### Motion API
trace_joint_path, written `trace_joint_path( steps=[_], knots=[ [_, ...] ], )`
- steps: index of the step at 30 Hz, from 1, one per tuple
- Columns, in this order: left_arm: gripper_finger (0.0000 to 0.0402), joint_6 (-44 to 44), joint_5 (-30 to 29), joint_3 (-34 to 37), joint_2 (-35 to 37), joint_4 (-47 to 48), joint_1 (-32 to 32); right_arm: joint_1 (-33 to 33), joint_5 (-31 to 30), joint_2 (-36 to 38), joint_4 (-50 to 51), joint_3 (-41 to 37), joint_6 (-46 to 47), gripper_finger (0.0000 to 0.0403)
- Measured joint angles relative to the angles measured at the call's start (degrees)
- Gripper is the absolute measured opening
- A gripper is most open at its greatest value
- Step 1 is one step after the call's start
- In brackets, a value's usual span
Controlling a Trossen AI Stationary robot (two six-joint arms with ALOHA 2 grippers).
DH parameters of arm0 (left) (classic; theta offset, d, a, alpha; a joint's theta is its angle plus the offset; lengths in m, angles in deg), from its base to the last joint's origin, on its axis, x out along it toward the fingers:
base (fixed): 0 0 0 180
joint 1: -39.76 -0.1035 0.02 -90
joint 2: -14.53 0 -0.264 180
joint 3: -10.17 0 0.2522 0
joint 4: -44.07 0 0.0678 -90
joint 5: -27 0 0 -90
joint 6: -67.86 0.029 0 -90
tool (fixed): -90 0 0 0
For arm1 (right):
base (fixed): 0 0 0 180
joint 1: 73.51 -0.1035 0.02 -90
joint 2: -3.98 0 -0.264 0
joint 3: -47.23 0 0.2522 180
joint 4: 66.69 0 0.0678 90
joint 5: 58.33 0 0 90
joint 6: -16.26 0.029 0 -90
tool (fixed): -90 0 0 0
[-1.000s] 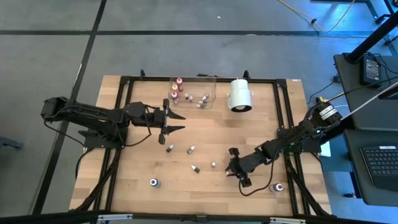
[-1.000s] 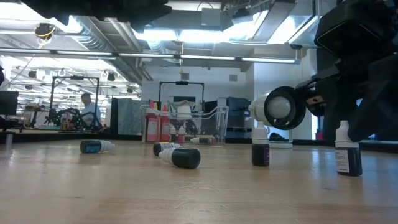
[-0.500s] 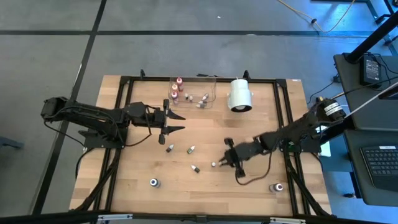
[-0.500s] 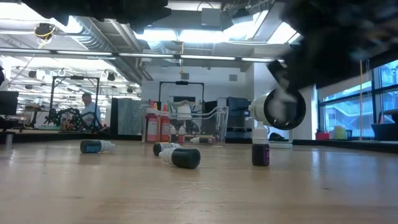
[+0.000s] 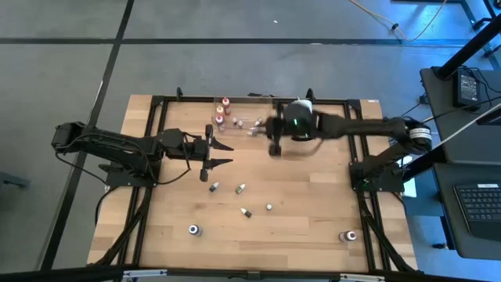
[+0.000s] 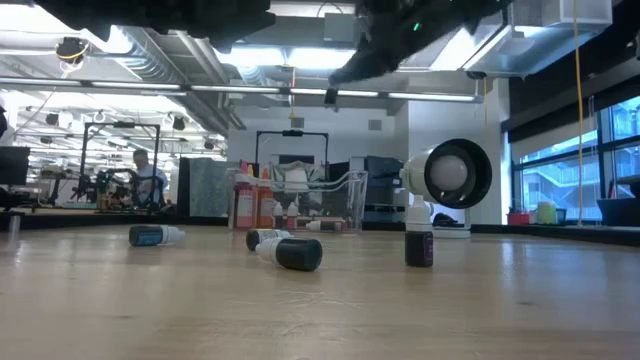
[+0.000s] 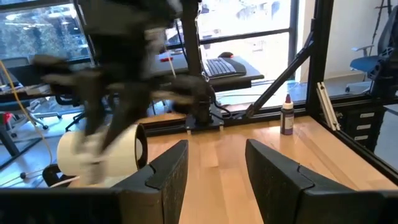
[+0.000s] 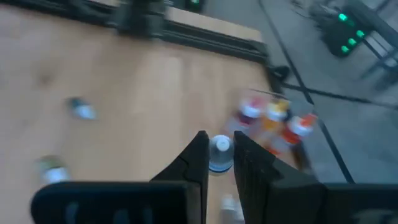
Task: Pick & Place food coloring
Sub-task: Put the black food coloring bottle into the transparent bin, then put the blue food coloring bottle into the transparent bin
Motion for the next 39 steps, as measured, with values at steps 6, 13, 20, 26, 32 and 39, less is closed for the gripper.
trace_joint_path(
  steps=[6,13,20,26,32,39],
  knots=[
    [0.0157,0.04,-0.39,0.0,0.0,0.09,0.0,10.61,5.13,-7.11,-2.57,1.71,2.0,0.0057],
    [0.0157,0.2,-5.66,0.0,0.0,0.6,-0.02,15.54,5.35,-16.79,-9.58,1.87,4.96,0.0058],
    [0.0157,0.17,-9.28,0.0,0.0,1.94,-0.02,17.28,5.34,-22.86,-11.55,1.87,6.0,0.0059],
    [0.0157,0.17,-9.29,0.0,0.0,1.92,-0.02,17.79,5.06,-24.48,-12.58,1.98,5.94,0.0079],
    [0.0157,0.15,-9.31,0.0,0.0,1.92,0.0,17.74,4.9,-24.51,-12.51,1.98,5.97,0.0091],
    [0.0157,0.1,-9.31,0.0,0.0,1.92,-0.01,17.74,4.78,-24.38,-12.64,1.92,5.98,0.0093]
  ],
)
